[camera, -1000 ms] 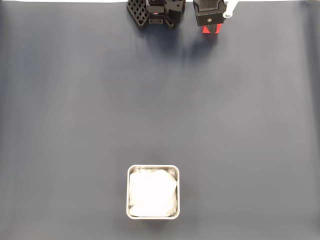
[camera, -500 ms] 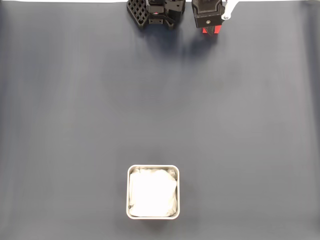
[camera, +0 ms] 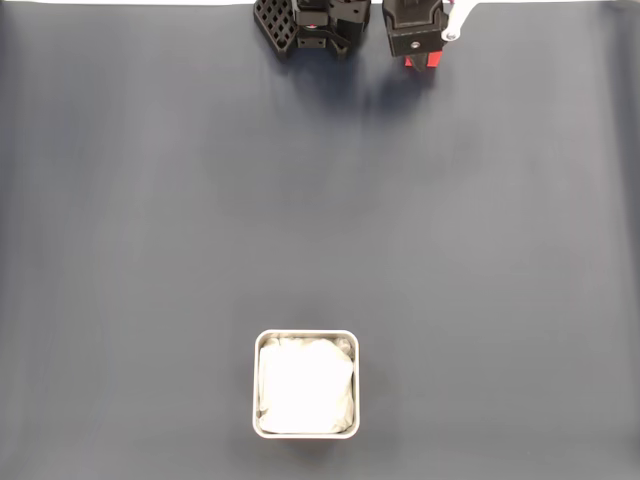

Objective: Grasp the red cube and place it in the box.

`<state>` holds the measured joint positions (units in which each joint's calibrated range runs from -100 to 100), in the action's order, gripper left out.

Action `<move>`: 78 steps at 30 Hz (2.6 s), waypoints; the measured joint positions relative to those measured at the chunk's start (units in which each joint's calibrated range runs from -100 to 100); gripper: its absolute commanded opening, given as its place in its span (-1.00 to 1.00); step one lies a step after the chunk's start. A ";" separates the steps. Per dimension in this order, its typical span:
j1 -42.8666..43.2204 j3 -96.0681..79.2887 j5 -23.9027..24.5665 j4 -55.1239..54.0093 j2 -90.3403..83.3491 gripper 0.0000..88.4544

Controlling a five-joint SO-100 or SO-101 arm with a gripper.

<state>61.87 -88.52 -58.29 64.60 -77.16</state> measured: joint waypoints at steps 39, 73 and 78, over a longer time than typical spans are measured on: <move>-0.22 0.18 0.00 -0.48 0.00 -0.81; -16.10 32.73 1.86 -2.39 25.36 -0.84; -19.96 37.79 2.39 -2.39 29.01 -0.84</move>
<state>41.91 -50.72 -55.90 62.21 -48.15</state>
